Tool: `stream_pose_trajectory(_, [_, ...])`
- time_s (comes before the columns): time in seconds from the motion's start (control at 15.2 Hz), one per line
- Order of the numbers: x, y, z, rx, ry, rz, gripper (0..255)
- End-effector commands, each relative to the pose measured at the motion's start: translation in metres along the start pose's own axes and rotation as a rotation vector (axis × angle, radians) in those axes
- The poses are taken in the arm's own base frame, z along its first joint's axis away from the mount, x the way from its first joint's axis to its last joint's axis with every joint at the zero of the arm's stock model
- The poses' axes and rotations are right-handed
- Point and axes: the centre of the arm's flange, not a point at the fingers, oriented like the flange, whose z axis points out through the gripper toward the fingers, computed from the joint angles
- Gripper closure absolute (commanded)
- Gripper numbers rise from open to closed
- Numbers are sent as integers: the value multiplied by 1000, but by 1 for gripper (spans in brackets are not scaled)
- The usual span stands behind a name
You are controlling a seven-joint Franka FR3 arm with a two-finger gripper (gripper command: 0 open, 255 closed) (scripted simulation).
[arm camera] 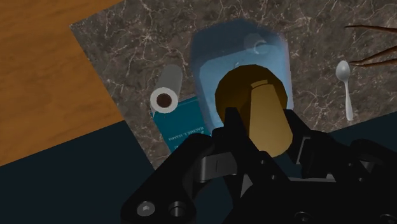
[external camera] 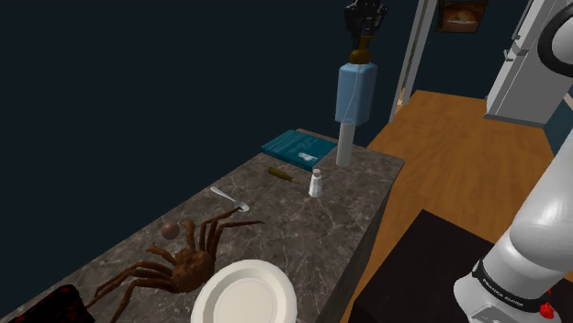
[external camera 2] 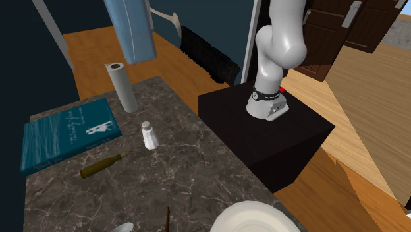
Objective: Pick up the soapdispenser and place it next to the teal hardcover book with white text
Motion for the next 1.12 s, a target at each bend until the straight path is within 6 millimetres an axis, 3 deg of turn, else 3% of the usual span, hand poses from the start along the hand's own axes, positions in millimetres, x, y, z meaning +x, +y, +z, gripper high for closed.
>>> stream_pose_trajectory(0.0, [5, 21, -17, -1, 0, -1, 255])
stream_pose_trajectory(0.2, [15, 57, -38, -1, 0, -1, 255])
stream_pose_trajectory(1.06, [14, 58, 30, -1, 0, -1, 255])
